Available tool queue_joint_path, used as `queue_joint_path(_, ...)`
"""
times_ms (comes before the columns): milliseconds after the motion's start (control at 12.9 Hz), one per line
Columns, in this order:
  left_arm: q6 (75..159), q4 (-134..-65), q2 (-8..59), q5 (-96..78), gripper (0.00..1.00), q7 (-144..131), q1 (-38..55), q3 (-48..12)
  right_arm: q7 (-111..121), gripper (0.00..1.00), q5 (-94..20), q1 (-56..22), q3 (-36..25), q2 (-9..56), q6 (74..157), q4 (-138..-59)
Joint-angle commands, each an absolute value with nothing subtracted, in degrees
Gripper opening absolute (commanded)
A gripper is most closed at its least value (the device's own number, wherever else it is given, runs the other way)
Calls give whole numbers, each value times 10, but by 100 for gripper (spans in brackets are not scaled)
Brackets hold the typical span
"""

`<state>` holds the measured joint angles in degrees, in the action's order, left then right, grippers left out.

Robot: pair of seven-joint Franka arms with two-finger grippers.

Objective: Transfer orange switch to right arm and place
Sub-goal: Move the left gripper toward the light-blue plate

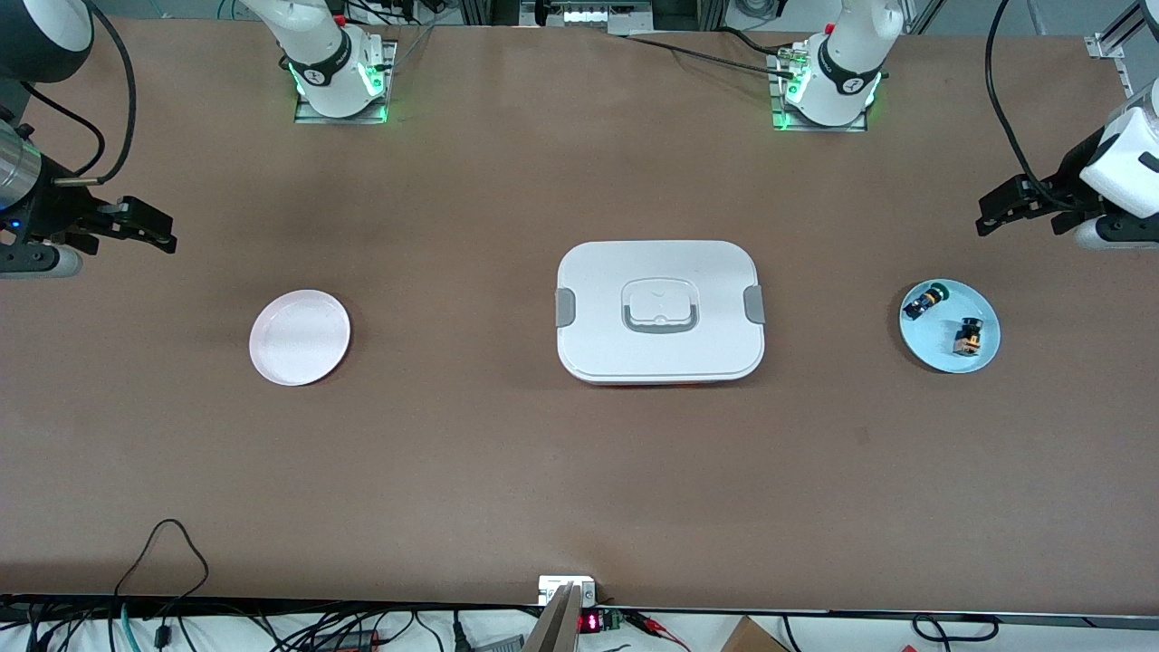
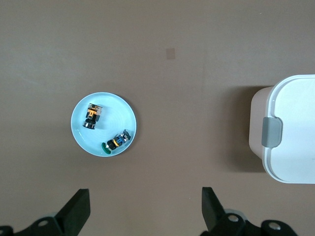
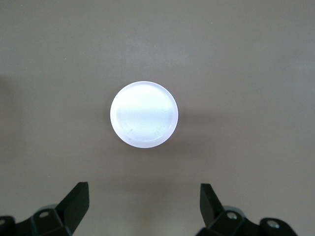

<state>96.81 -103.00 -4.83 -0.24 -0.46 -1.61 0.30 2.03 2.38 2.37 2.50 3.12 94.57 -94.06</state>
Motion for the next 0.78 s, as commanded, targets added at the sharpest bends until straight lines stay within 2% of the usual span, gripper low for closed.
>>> queue_joint_path(0, 961, -1020, -49, -14, 100, -4, -22, 0, 22, 100, 16, 29, 30, 31, 933, -931)
queue_joint_path(466, 961, -1024, -25, -13, 100, 16, -32, 0, 23, 100, 17, 29, 31, 31, 933, -931)
queue_joint_path(699, 979, -1054, 7, -13, 100, 186, -55, 2, 23, 100, 17, 29, 31, 31, 933, -931)
